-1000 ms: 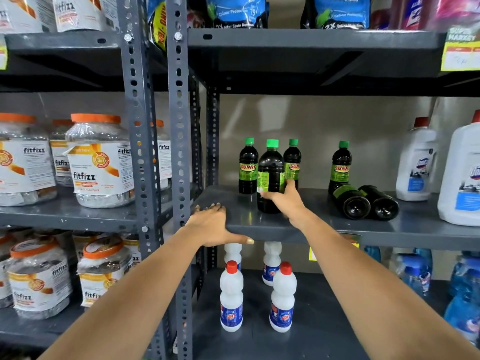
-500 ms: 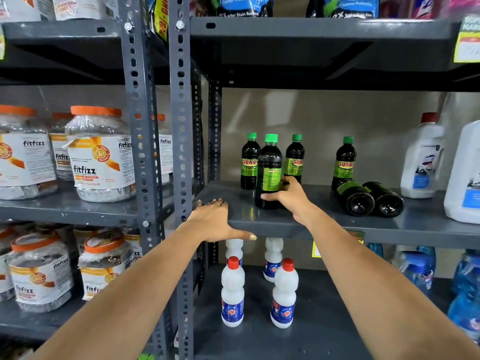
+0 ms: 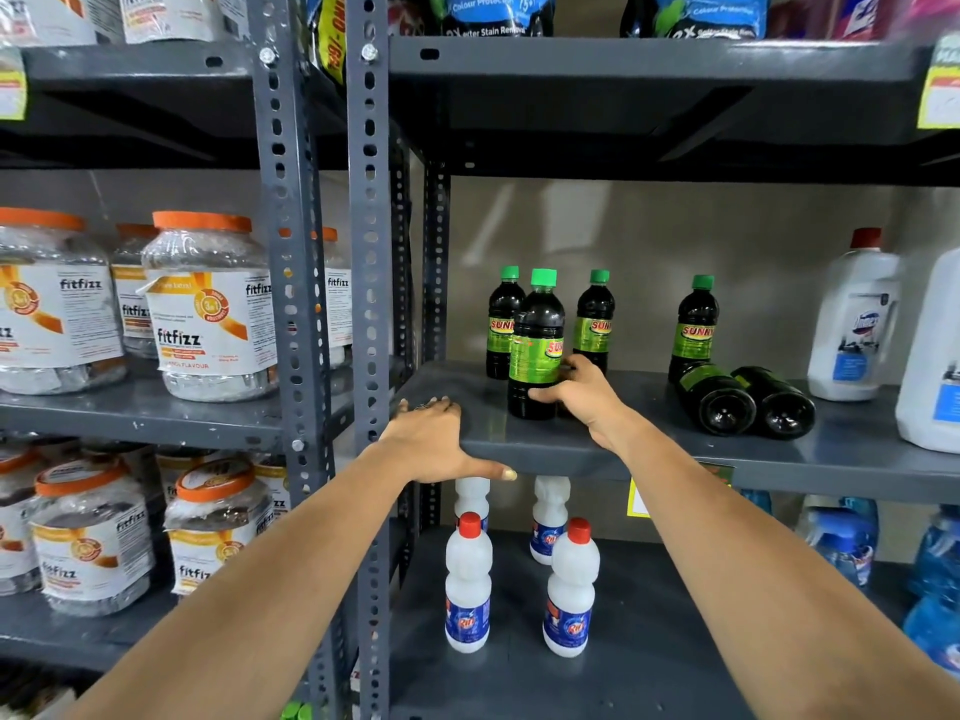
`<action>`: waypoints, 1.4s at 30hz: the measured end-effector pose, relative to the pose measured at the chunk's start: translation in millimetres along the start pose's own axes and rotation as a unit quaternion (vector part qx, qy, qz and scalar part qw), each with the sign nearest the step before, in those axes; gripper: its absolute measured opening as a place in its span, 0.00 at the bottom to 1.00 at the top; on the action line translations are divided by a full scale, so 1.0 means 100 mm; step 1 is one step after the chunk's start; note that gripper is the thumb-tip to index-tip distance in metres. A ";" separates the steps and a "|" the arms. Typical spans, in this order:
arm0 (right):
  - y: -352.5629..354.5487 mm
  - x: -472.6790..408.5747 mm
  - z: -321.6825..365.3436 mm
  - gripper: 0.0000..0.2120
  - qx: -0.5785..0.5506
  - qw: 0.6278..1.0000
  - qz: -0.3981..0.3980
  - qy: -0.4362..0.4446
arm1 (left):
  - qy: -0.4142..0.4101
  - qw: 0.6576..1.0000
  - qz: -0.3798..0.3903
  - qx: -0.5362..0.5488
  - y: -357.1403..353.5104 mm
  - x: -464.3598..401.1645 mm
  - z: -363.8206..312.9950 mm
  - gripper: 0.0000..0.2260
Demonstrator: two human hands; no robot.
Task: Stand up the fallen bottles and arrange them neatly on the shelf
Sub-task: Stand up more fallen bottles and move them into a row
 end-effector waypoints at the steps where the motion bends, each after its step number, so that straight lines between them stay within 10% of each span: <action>1: 0.00 0.02 0.00 0.36 0.008 1.000 -0.006 0.004 | 0.000 1.000 0.002 0.000 0.00 0.00 0.00 0.60; 9: 0.02 -0.03 0.00 0.23 -0.025 1.000 0.011 -0.001 | -0.002 1.000 -0.004 0.007 -0.01 0.01 0.01 0.58; 23: -0.36 -0.09 0.00 0.35 0.155 0.986 0.012 0.061 | 0.017 1.000 -0.023 -0.009 0.00 -0.01 -0.01 0.57; 34: -0.22 0.09 0.09 0.32 0.073 0.994 -0.031 0.082 | -0.005 0.995 -0.096 -0.033 0.01 0.09 -0.07 0.48; 38: 0.40 0.15 0.31 0.21 0.269 0.913 -0.208 0.224 | -0.090 0.979 -0.146 -0.113 0.08 0.17 -0.39 0.39; 42: 1.04 0.18 0.64 0.18 0.440 0.836 -0.291 0.151 | -0.117 0.987 -0.085 -0.065 0.22 0.06 -0.81 0.39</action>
Point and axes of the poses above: each hand's wrist, its own x-axis away from the middle knuckle, its own y-axis out of the back of the hand, z = x × y, the point moved 2 cm from there along -x, towards the middle knuckle, and after that the axes turned 15 degrees about -x, right-handed, at the moved point
